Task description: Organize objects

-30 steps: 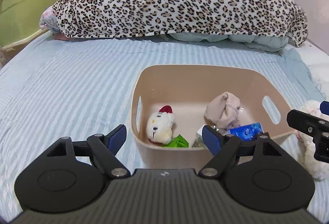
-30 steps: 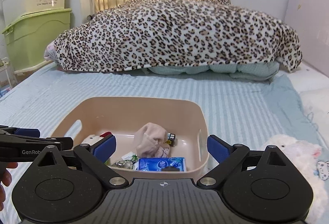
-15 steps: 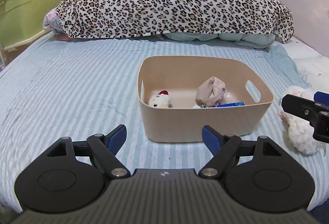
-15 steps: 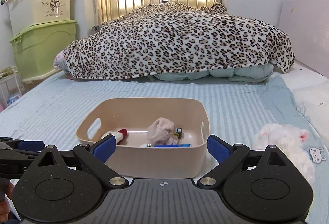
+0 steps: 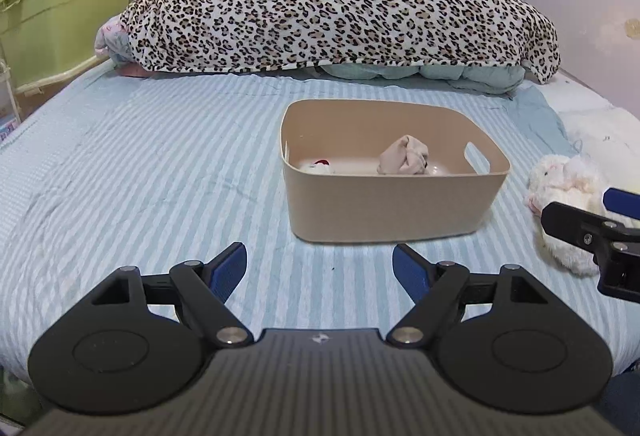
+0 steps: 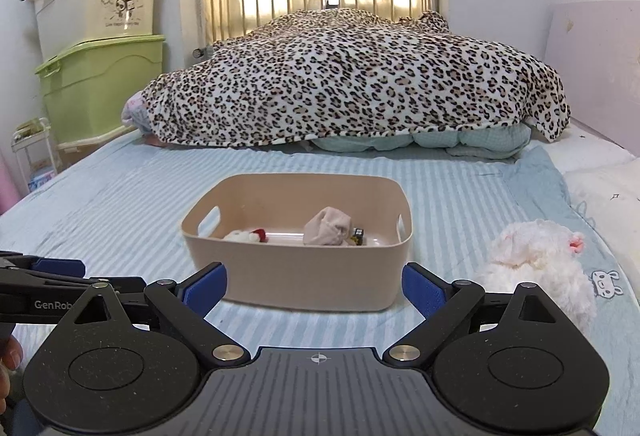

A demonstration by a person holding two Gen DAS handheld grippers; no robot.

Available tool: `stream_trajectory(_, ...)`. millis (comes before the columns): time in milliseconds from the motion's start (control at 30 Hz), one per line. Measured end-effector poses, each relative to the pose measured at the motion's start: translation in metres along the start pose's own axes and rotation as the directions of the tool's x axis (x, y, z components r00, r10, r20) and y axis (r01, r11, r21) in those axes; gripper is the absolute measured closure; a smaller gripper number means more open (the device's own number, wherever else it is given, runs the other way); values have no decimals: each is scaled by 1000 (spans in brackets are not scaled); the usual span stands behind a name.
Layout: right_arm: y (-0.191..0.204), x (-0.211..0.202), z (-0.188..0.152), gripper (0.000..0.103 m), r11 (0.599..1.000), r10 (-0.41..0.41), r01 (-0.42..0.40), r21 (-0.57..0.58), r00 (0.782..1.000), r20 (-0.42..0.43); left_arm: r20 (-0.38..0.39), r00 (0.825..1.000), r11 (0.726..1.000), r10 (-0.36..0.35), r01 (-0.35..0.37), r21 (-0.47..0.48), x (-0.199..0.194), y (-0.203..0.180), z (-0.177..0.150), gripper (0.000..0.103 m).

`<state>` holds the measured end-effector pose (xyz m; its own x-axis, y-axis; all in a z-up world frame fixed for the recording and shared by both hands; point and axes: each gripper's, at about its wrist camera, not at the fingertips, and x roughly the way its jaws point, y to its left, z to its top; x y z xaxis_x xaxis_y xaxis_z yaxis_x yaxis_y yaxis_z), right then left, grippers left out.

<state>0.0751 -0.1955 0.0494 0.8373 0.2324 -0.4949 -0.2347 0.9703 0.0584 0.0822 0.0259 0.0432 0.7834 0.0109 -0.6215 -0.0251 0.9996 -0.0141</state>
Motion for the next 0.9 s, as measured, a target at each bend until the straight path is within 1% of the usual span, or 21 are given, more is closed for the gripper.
stream_trajectory(400,4,-25,-17,7,999,-11,10,-33,1000,-16,-4,999,999,-36,36,0,-25,-3,-24,22)
stream_trajectory(533,0,-35,-24,7,1000,-2,2,-10,1000,-25,-10,999,999,-40,40,5,-28,-6,-31,22)
stream_trajectory(667,1,-41,-31,8,1000,-16,16,-15,1000,-27,-19,999,999,-34,34,24,-31,-10,-38,23)
stream_trajectory(800,-2,-45,-37,8,1000,-10,10,3,999,-35,-35,998,998,-54,54,10,-33,-11,-46,23)
stream_trajectory(900,-5,-43,-41,8,1000,-11,12,10,999,-46,-41,998,999,-45,46,14,-33,-12,-51,23)
